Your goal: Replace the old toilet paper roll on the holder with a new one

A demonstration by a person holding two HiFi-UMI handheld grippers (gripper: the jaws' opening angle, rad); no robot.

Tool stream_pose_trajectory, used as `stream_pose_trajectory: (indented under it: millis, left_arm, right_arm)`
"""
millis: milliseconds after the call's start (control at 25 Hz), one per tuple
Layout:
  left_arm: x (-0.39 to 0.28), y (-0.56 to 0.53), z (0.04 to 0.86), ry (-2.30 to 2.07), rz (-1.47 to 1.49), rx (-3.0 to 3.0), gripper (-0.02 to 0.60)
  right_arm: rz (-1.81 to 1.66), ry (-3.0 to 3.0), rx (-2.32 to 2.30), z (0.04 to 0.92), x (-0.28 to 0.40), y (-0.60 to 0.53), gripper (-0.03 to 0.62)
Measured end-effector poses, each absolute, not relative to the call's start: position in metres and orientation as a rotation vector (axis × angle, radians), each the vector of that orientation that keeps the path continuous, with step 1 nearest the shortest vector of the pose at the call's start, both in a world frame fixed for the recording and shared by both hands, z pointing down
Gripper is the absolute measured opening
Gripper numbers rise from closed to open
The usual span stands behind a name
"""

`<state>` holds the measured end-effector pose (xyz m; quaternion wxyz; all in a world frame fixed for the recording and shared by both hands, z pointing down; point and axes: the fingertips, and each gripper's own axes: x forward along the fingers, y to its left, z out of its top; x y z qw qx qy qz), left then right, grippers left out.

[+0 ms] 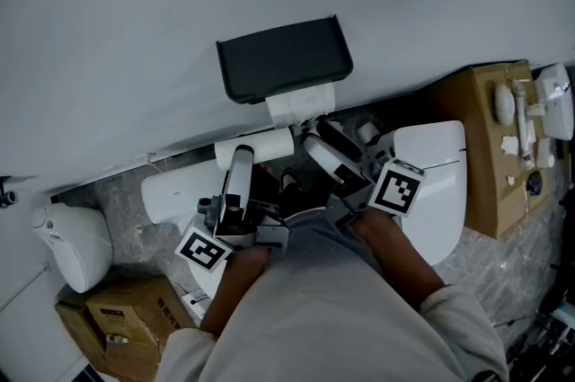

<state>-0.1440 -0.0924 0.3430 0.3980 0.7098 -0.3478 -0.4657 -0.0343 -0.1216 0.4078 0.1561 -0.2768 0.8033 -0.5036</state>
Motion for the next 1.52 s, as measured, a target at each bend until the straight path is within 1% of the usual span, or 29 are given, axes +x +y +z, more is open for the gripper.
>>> stream_pose_trajectory:
  millis: [120,160,200,240,280,320,400,680,1080,1360,1520]
  left_arm:
    - [-0.144,-0.092,0.339,-0.880,-1.180,1.811,0.175]
    - [-0.145,-0.091,0.339,-0.886,-1.171,1.822,0.175]
    - [-0.146,-0.091,0.341,-0.899,-1.157,1.837,0.175]
    - [-0.147,-0.090,0.343,-0.914,-1.140,1.852,0.175]
    - [-0.147,-0.091,0.344,-0.931,-1.121,1.864,0.175]
    - [-0.146,-0.091,0.345,-0.951,-1.100,1.877,0.175]
    - [-0.140,-0.094,0.345,-0.978,-1.069,1.903,0.175]
    - [-0.128,-0.098,0.332,-1.052,-0.931,2.015,0.175]
    - [-0.120,-0.094,0.299,-1.202,-0.763,2.208,0.175]
    - [-0.115,-0.090,0.279,-1.334,-0.641,2.343,0.175]
    - [-0.115,-0.088,0.276,-1.354,-0.631,2.357,0.175]
  right_arm:
    - [-1.374,2.394,-0.825,0.402,-0.028,-0.109,0.426]
    - [-1.331,2.429,-0.840,0.398,-0.026,-0.105,0.401]
    - [-1.279,2.463,-0.856,0.392,-0.023,-0.103,0.350]
    - [-1.222,2.492,-0.869,0.385,-0.020,-0.101,0.270]
    - [-1.164,2.517,-0.877,0.378,-0.017,-0.100,0.175]
    - [-1.106,2.541,-0.884,0.370,-0.014,-0.100,0.121]
    - [-0.991,2.600,-0.906,0.357,-0.008,-0.101,0.092]
    - [-0.625,2.809,-1.019,0.330,-0.015,-0.100,0.049]
    - [-0.223,2.928,-1.199,0.305,-0.016,-0.100,0.029]
    - [-0.090,2.948,-1.240,0.293,-0.021,-0.101,0.018]
    - [-0.057,2.953,-1.250,0.290,-0.023,-0.101,0.018]
